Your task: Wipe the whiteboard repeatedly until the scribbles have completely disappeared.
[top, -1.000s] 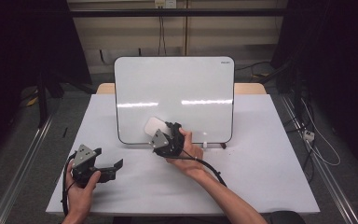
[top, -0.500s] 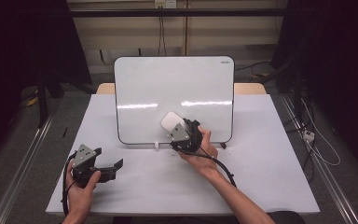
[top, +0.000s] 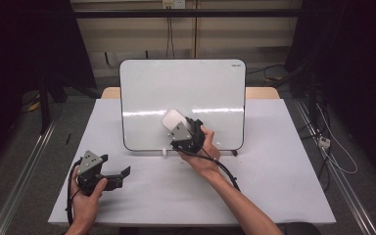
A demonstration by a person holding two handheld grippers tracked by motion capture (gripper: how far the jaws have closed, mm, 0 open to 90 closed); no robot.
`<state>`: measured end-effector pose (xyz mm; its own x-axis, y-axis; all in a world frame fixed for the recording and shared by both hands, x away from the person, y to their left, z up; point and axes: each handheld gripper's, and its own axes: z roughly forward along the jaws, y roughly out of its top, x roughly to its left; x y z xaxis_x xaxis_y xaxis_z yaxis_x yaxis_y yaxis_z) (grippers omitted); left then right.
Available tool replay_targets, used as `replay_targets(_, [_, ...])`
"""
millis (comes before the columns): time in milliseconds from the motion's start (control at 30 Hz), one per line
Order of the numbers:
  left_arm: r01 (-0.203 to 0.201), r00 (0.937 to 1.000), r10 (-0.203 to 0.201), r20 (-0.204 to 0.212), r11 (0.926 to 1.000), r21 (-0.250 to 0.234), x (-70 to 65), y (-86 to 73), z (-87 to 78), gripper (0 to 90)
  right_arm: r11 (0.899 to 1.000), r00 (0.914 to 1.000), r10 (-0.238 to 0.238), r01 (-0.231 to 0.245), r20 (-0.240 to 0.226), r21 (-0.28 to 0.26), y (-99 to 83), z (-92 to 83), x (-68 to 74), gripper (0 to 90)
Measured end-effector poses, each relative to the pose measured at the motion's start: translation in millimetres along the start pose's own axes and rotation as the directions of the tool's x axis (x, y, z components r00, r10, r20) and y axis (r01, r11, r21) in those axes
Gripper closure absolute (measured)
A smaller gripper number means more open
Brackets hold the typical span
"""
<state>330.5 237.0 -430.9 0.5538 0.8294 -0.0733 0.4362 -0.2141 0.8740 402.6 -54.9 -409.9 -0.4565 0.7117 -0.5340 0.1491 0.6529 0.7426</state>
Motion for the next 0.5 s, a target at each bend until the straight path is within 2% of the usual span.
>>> replay_targets(267, [-0.002, 1.0, 0.002, 0.001, 1.0, 0.003, 0.1, -0.1, 0.1, 5.4, 1.0, 1.0, 0.0, 0.0, 0.006, -0.029, 16.8, 9.6, 11.3, 31.5])
replay_targets(500, [-0.002, 1.0, 0.002, 0.002, 1.0, 0.003, -0.1, 0.0, 0.3, 5.4, 0.999, 0.9995, -0.03, 0.03, -0.005, -0.045, 26.8, 15.6, 24.6, 31.5])
